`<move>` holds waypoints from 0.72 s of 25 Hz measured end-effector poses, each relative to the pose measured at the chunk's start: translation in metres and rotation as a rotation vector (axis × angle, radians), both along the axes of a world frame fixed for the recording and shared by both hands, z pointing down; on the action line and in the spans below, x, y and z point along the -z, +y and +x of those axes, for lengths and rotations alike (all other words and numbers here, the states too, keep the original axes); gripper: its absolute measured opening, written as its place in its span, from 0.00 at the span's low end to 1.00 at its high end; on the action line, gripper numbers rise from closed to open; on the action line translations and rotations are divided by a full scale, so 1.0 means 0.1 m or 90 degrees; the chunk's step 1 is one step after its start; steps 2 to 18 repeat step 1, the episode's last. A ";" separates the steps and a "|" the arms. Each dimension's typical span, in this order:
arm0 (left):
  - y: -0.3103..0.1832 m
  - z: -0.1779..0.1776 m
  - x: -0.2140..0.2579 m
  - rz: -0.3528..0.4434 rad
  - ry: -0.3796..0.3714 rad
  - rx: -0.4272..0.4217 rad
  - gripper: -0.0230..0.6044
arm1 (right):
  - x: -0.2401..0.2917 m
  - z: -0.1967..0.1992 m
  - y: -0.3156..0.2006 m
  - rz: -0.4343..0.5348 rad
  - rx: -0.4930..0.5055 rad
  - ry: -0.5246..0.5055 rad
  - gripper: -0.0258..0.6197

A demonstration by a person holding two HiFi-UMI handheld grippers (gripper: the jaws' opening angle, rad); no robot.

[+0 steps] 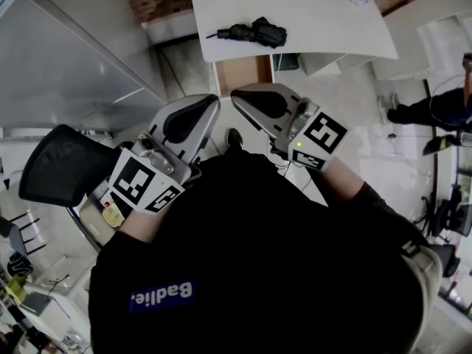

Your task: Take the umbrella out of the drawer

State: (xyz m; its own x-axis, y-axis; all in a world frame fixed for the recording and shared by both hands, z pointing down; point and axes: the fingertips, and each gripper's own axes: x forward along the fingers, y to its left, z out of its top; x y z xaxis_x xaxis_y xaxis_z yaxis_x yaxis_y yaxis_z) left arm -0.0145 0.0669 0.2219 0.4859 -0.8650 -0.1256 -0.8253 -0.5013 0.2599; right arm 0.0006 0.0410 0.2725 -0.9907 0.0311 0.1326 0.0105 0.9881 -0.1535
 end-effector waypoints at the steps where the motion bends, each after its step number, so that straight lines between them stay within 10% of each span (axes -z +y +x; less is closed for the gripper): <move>1: 0.00 0.00 0.00 0.000 0.000 0.000 0.04 | 0.00 0.00 0.00 0.000 -0.001 -0.002 0.09; 18: 0.00 0.00 0.00 0.000 0.000 0.000 0.04 | 0.00 0.00 0.00 0.000 -0.001 -0.002 0.09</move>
